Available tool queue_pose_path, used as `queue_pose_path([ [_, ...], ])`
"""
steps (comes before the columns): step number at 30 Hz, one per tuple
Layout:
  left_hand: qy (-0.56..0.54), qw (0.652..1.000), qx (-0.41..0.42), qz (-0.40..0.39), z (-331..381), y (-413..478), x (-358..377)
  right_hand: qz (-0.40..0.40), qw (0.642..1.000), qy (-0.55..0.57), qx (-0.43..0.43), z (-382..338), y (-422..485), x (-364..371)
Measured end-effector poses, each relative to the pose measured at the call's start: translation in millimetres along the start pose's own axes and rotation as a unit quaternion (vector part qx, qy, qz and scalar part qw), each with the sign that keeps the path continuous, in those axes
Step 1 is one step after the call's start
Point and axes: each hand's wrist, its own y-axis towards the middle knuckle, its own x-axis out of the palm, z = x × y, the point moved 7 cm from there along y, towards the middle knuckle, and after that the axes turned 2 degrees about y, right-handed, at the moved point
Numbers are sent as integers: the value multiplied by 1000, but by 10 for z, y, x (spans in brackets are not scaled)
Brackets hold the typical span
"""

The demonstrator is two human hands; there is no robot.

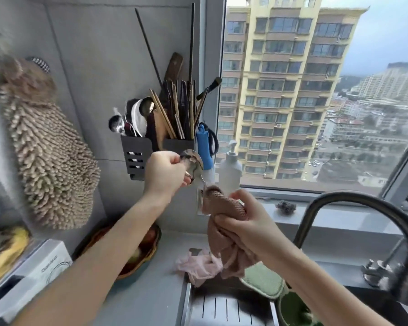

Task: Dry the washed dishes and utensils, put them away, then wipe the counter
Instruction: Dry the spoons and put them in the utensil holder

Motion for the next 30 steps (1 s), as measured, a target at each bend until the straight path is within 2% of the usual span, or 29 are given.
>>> queue_pose_path([
  [2,-19,998,9,67,-8,271,-390,-10,999,-39,-12,-39,81,-5],
  [5,-23,974,43,221,107,612,-1183,6,996,-93,-6,-4,199,-98],
  [7,-22,960,77,268,241,765,-1563,40,992,-119,-2,24,294,-195],
  [9,49,941,145,302,453,817,-1757,65,990,-123,-6,-19,383,-219],
  [12,174,882,266,348,780,786,-1803,70,990,-118,-18,-119,489,-137],
  [15,238,831,355,355,1008,728,-1677,54,995,-84,-16,-144,517,-27],
  [18,272,806,388,355,1057,762,-1597,53,995,-84,-25,-136,521,19],
  [24,265,808,385,360,928,894,-1558,65,993,-94,-30,-75,535,29],
  [30,215,820,395,354,910,1026,-1510,67,994,-88,-21,-41,561,15],
])
